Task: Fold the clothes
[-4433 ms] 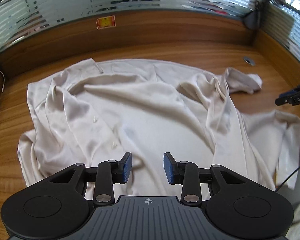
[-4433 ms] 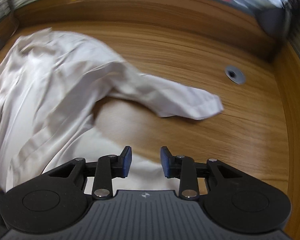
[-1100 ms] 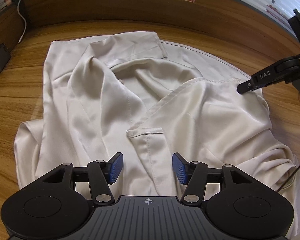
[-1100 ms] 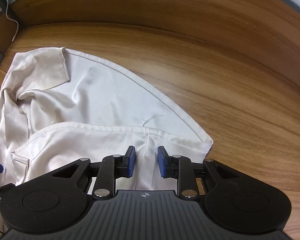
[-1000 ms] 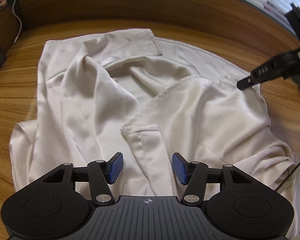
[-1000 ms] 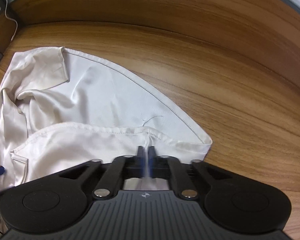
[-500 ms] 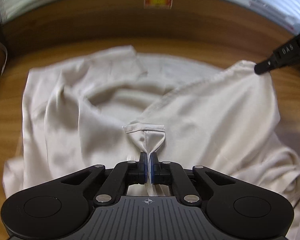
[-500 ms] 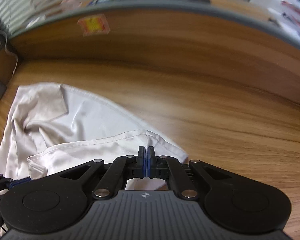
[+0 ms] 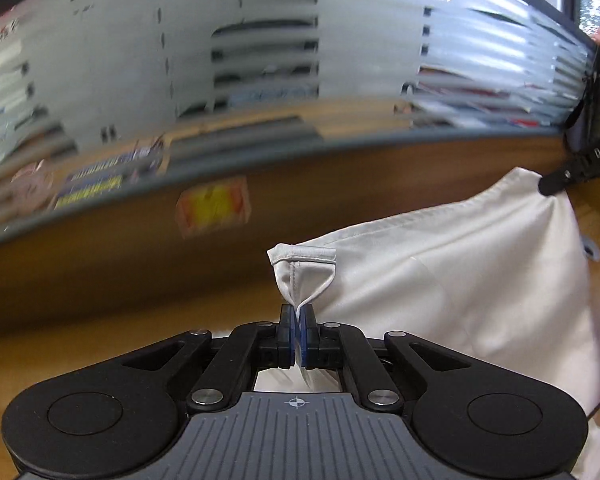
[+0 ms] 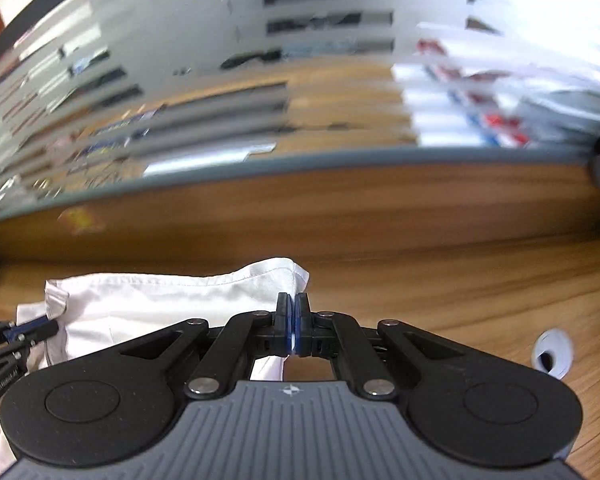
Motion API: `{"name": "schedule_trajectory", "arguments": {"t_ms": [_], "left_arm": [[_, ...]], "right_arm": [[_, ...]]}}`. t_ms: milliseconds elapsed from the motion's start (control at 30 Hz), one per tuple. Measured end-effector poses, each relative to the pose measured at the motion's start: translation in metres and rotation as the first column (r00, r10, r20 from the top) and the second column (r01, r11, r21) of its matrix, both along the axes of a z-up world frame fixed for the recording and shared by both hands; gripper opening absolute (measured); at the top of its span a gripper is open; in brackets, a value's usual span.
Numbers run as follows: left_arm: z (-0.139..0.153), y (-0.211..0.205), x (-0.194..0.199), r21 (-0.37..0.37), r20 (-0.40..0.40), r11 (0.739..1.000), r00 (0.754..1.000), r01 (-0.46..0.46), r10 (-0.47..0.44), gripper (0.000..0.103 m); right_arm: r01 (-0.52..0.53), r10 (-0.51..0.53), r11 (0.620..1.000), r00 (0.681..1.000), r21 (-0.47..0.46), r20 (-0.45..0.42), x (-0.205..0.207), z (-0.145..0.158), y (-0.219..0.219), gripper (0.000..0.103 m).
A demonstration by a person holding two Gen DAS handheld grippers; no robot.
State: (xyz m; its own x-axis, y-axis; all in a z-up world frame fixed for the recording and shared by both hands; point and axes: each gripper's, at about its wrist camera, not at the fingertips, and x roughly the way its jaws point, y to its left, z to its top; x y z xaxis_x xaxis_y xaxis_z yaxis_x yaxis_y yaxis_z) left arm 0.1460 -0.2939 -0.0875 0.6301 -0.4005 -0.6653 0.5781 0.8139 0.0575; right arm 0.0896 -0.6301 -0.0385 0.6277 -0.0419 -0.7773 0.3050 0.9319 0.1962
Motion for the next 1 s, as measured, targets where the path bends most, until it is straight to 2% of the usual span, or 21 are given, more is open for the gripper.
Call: {"name": "schedule_trajectory", "arguments": {"t_ms": [300, 667, 700, 767, 800, 833, 900, 1000], "left_arm": [[-0.011, -0.044, 0.032, 0.053, 0.038, 0.998, 0.999, 0.032, -0.034, 0.005], [-0.025, -0.061, 0.043, 0.139, 0.048, 0.987, 0.995, 0.075, -0.082, 0.006], [-0.025, -0.061, 0.043, 0.127, 0.036, 0.988, 0.995, 0.087, -0.092, 0.006], [-0.021, -0.058, 0.041, 0.091, -0.003, 0.990, 0.994, 0.111, -0.111, 0.013], [-0.018, -0.056, 0.039, 0.075, -0.011, 0.991, 0.993, 0.114, -0.114, 0.014], [-0.014, -0.054, 0.035, 0.063, -0.010, 0.991, 0.993, 0.116, -0.115, 0.018], [-0.007, -0.049, 0.030, 0.055, -0.033, 0.992, 0.993, 0.114, -0.112, 0.025], [0.004, -0.036, 0.020, 0.032, -0.085, 0.993, 0.990, 0.112, -0.109, 0.026]], "right_arm": [[0.015, -0.017, 0.998, 1.000, -0.065, -0.024, 0.036, -0.023, -0.027, 0.001], [-0.050, 0.040, 0.994, 0.995, -0.101, -0.092, 0.060, -0.071, -0.032, 0.001], [-0.055, 0.045, 0.993, 0.994, -0.100, -0.098, 0.059, -0.073, -0.031, 0.002], [-0.057, 0.047, 0.994, 0.994, -0.091, -0.101, 0.055, -0.076, -0.031, 0.014], [-0.057, 0.048, 0.994, 0.994, -0.089, -0.101, 0.052, -0.075, -0.032, 0.024], [-0.057, 0.048, 0.995, 0.994, -0.088, -0.099, 0.048, -0.073, -0.031, 0.027], [-0.064, 0.056, 0.995, 0.993, -0.080, -0.103, 0.039, -0.067, -0.030, 0.027], [-0.067, 0.059, 0.995, 0.992, -0.072, -0.109, 0.020, -0.052, -0.027, 0.027]]}}
